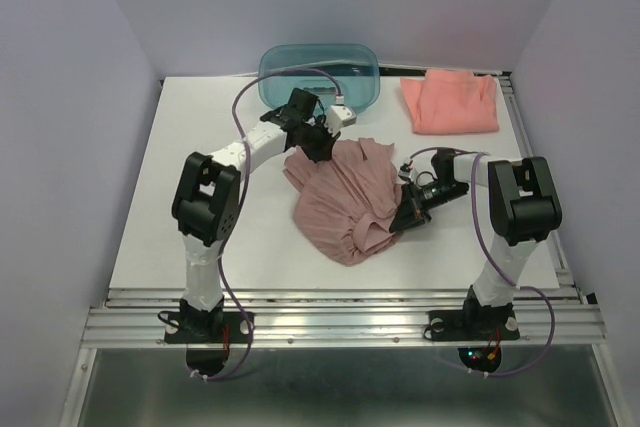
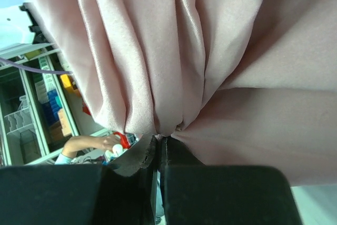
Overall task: Fold and stack the skirts
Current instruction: Fold the skirt
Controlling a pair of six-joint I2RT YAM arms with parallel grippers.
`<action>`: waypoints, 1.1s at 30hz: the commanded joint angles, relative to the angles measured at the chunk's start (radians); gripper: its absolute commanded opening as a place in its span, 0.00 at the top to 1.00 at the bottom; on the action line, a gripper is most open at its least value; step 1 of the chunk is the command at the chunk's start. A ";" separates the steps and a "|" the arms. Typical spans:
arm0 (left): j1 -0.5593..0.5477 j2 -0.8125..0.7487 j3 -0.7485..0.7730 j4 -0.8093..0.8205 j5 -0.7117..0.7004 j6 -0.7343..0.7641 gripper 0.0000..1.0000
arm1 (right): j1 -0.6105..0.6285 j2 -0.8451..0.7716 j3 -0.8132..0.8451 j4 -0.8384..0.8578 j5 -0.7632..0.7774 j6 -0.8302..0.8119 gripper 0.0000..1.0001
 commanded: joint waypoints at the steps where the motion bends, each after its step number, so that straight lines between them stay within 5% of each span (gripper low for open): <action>1: 0.000 0.071 0.004 0.059 -0.130 0.001 0.91 | 0.005 0.006 0.008 -0.034 -0.046 -0.010 0.99; 5: 0.004 0.042 -0.028 0.055 -0.196 0.005 0.56 | 0.005 0.019 0.001 -0.029 -0.073 -0.007 0.99; 7: 0.006 -0.087 -0.074 0.082 -0.222 0.002 0.49 | 0.005 0.021 -0.009 -0.029 -0.093 -0.007 0.99; 10: -0.028 -0.309 -0.181 0.121 -0.227 0.031 0.22 | 0.005 0.019 -0.012 -0.027 -0.124 0.001 0.99; 15: -0.281 -0.561 -0.368 0.099 -0.381 0.078 0.21 | 0.005 0.021 -0.027 -0.015 -0.141 0.019 0.99; 20: -0.574 -0.526 -0.502 0.143 -0.530 -0.060 0.21 | 0.005 0.032 -0.024 -0.003 -0.188 0.068 0.99; 33: -0.806 -0.262 -0.456 0.213 -0.794 -0.269 0.26 | 0.005 0.035 -0.035 -0.032 -0.291 0.049 0.99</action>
